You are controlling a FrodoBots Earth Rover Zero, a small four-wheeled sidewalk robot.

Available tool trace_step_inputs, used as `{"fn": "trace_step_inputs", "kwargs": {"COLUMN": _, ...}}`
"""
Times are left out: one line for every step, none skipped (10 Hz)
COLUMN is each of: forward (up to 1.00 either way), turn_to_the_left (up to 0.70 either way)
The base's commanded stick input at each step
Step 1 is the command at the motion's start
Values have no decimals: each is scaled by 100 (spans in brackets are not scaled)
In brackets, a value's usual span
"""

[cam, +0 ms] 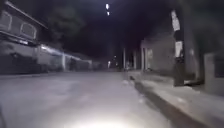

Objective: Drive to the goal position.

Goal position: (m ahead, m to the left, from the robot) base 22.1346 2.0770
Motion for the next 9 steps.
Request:
{"fn": "trace_step_inputs", "kwargs": {"forward": 70, "turn_to_the_left": -21}}
{"fn": "trace_step_inputs", "kwargs": {"forward": 70, "turn_to_the_left": -6}}
{"fn": "trace_step_inputs", "kwargs": {"forward": 70, "turn_to_the_left": 0}}
{"fn": "trace_step_inputs", "kwargs": {"forward": 70, "turn_to_the_left": 0}}
{"fn": "trace_step_inputs", "kwargs": {"forward": 70, "turn_to_the_left": -24}}
{"fn": "trace_step_inputs", "kwargs": {"forward": 70, "turn_to_the_left": -35}}
{"fn": "trace_step_inputs", "kwargs": {"forward": 70, "turn_to_the_left": -35}}
{"fn": "trace_step_inputs", "kwargs": {"forward": 70, "turn_to_the_left": -35}}
{"fn": "trace_step_inputs", "kwargs": {"forward": 70, "turn_to_the_left": -30}}
